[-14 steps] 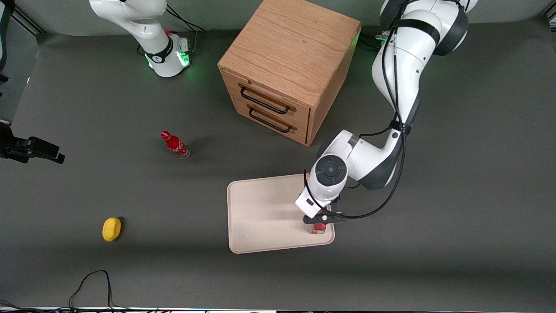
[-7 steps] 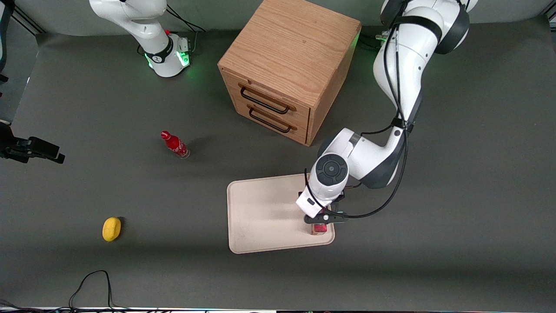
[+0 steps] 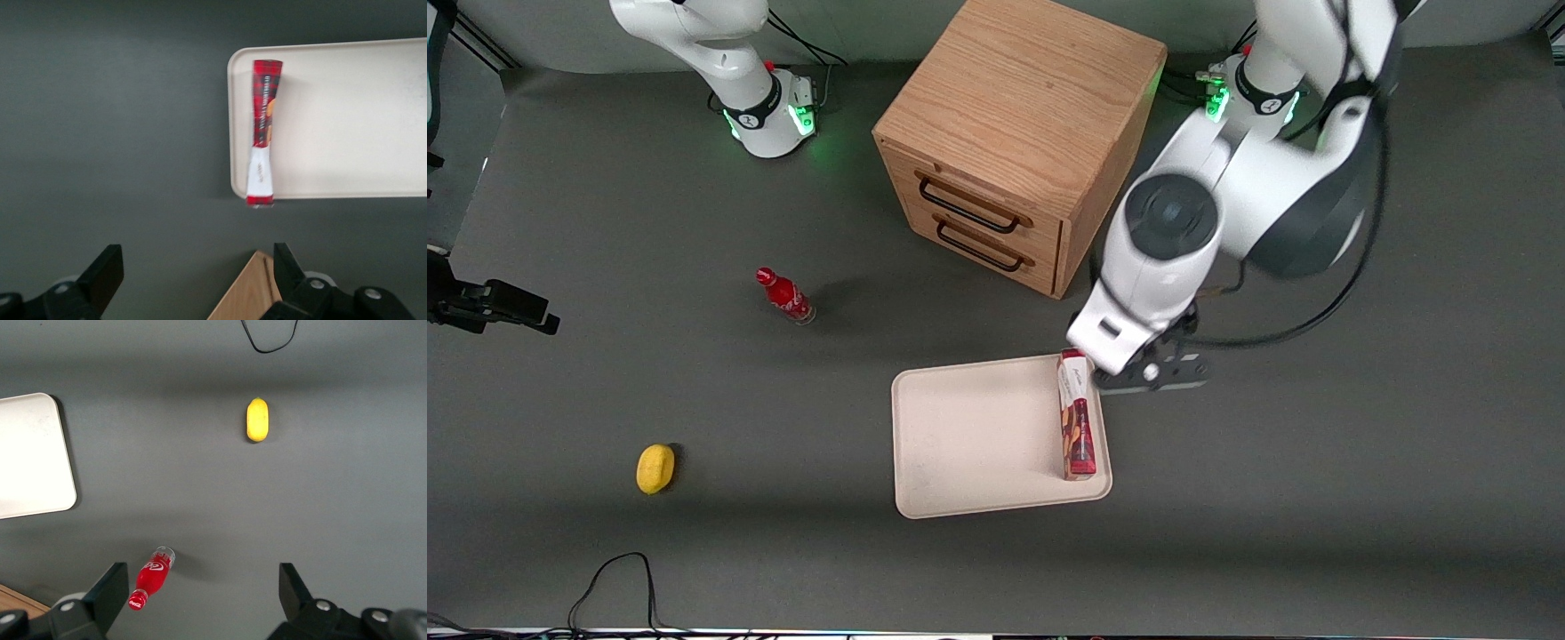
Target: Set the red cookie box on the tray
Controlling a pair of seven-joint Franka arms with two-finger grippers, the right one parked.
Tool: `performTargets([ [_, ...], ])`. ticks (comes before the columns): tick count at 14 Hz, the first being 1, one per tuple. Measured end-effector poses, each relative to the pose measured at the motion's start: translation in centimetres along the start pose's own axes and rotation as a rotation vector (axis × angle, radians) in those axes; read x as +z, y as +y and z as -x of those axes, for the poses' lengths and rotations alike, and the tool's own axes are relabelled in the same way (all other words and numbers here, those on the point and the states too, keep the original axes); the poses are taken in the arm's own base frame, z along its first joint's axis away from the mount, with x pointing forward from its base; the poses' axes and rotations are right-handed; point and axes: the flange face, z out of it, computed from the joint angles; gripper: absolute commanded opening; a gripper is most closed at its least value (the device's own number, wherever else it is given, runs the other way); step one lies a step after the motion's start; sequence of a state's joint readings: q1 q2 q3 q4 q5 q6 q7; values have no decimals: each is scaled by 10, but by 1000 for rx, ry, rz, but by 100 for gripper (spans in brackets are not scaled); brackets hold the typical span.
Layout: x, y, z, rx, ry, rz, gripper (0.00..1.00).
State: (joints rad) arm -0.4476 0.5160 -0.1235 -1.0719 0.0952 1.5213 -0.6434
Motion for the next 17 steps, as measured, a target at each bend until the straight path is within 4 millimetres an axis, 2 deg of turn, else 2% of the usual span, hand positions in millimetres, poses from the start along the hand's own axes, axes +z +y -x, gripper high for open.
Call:
performTargets([
  [2,-32,-45,3,0,-8,8,100],
  [4,-41,-100,0,14,-30,0,100],
  [9,-31,-271,-13,48,-92,-4,100],
  [11,-25,-319,-19,48,-93,11,100],
  [12,-21,-332,-22,45,-88,16,100],
  [13,-17,-334,-24,45,-82,18,100],
  [17,-13,-326,-27,58,-53,23,100],
])
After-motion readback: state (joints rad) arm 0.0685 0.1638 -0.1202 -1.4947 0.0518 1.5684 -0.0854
